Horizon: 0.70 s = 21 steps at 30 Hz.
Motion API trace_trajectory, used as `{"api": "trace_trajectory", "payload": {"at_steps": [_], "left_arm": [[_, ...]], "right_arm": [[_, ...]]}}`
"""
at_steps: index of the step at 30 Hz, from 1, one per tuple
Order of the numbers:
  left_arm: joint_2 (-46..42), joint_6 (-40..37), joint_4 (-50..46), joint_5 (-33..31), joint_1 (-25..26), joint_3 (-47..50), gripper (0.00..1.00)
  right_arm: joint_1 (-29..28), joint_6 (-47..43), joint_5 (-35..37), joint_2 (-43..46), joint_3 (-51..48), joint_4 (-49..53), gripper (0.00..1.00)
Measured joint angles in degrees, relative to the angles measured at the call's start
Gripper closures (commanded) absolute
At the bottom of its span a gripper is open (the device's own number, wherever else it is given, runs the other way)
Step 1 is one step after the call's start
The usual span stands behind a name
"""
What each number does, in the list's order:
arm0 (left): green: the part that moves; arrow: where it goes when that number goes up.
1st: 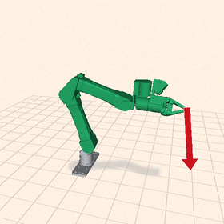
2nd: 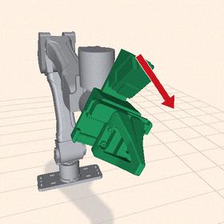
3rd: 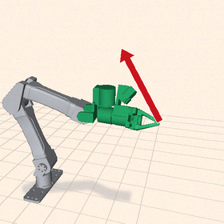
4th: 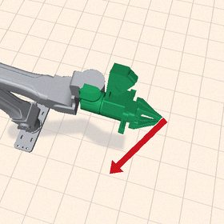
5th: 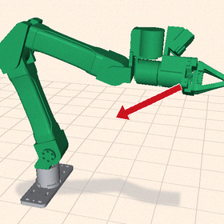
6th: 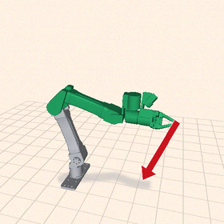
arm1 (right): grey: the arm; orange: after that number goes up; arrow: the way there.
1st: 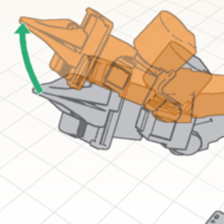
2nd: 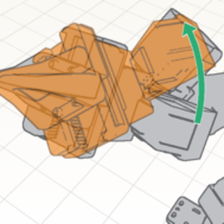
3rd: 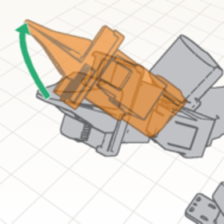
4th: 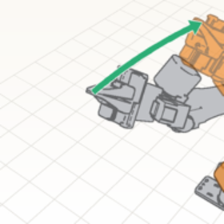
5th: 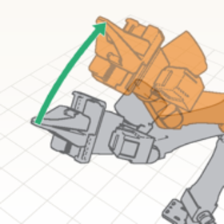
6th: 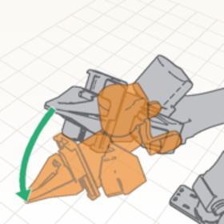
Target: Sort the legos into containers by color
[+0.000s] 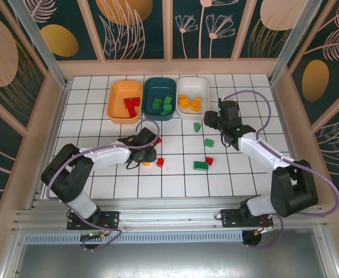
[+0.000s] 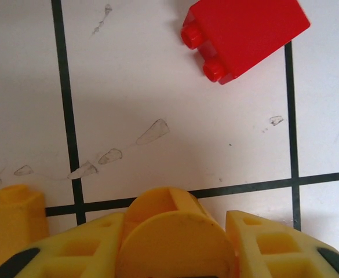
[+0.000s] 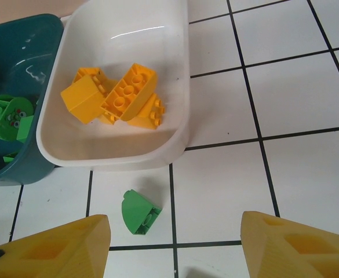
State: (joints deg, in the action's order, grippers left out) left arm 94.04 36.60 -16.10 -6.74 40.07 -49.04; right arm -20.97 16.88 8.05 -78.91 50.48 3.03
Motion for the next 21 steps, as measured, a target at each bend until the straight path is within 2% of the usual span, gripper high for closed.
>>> {"api": "trace_trajectory", "payload": {"at_steps": [11, 15, 21], "left_arm": [[0.2, -2.78, -4.15, 0.02, 0.0, -10.75, 0.72], [4.31, -5.73, -5.33, 0.09, 0.0, -24.0, 0.73], [21.49, -11.06, -4.79, 3.74, 0.0, -51.49, 0.75]], "right_arm": [[0.63, 0.15, 0.0, 1.2, -0.79, -0.15, 0.38], [1.09, 0.66, -0.09, 1.77, -1.81, -0.83, 0.38], [3.3, 2.95, -1.09, 2.01, -4.63, -1.84, 0.38]]}}
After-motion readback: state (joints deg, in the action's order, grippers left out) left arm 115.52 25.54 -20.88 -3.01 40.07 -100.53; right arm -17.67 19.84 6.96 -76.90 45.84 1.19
